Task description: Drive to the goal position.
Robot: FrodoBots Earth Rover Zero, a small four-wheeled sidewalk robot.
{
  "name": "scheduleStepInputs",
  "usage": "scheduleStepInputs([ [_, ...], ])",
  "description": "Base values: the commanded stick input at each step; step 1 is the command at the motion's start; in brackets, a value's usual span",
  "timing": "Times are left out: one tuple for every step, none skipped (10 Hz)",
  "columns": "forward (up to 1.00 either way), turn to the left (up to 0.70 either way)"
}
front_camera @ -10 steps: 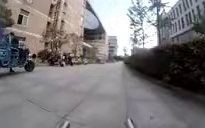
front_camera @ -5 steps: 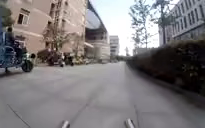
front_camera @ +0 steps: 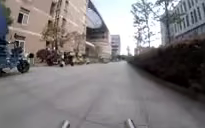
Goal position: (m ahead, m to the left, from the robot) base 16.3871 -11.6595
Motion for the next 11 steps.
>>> scheduleStepInputs([
  [0.7, -0.14],
  [0.7, -0.14],
  [0.7, -0.14],
  [0.7, -0.13],
  [0.7, -0.05],
  [0.7, 0.0],
  [0.7, 0.0],
  [0.7, 0.0],
  [0.7, 0.0],
  [0.7, 0.0],
  [0.7, 0.0],
])
